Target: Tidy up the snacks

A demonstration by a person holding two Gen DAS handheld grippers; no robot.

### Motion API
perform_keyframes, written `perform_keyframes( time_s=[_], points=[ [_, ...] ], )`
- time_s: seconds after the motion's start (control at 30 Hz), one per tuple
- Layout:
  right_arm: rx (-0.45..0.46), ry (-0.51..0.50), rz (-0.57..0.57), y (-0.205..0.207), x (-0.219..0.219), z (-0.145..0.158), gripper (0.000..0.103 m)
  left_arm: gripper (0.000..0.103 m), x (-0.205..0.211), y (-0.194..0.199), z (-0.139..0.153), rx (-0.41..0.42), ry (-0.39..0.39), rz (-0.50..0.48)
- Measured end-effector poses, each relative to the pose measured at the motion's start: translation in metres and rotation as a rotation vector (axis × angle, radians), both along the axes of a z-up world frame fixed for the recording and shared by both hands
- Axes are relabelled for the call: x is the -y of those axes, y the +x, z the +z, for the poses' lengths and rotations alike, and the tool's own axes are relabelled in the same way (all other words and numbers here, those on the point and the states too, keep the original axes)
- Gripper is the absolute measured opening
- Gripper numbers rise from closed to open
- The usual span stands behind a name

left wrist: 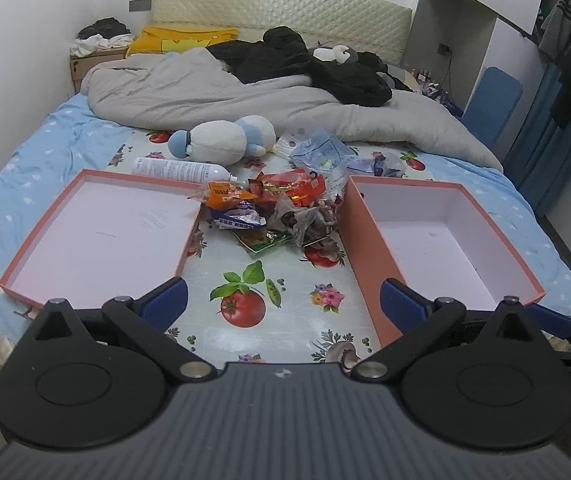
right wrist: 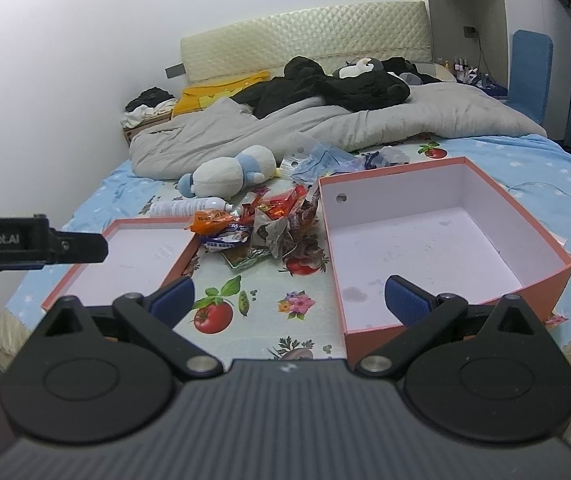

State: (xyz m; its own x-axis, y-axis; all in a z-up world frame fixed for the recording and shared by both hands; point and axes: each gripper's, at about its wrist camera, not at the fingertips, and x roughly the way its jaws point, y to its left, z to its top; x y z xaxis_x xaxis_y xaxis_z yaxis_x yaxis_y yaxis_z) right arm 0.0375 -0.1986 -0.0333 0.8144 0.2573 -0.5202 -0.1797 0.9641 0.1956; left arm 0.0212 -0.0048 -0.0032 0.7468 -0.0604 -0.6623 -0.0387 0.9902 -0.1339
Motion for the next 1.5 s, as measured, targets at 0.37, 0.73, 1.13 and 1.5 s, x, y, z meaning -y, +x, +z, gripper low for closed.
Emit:
perform_keyframes(
  time_s=[0.37,0.73,1.13,1.5],
  points=[
    [0.007,0.003,0.003,0.0,0.0,0.0,0.103,0.103,-0.002,-0.006,0.002,0.009,-0.001,0.007],
    [0.009,0.004,0.0,0.0,0.0,-0.002,0.103,0.103,-0.001,-0.008,0.001,0.006,-0.004,0.0],
    [0.017,0.006,0.011,-0.003,-0.003,-0.002,0.103,0.103,0.002,-0.012,0.002,0.017,0.012,-0.004],
    [0.017,0.008,0.019,-0.008,-0.007,-0.006,0.103,0.103,0.0,-0.017,0.001,0.015,0.024,-0.003]
  ],
)
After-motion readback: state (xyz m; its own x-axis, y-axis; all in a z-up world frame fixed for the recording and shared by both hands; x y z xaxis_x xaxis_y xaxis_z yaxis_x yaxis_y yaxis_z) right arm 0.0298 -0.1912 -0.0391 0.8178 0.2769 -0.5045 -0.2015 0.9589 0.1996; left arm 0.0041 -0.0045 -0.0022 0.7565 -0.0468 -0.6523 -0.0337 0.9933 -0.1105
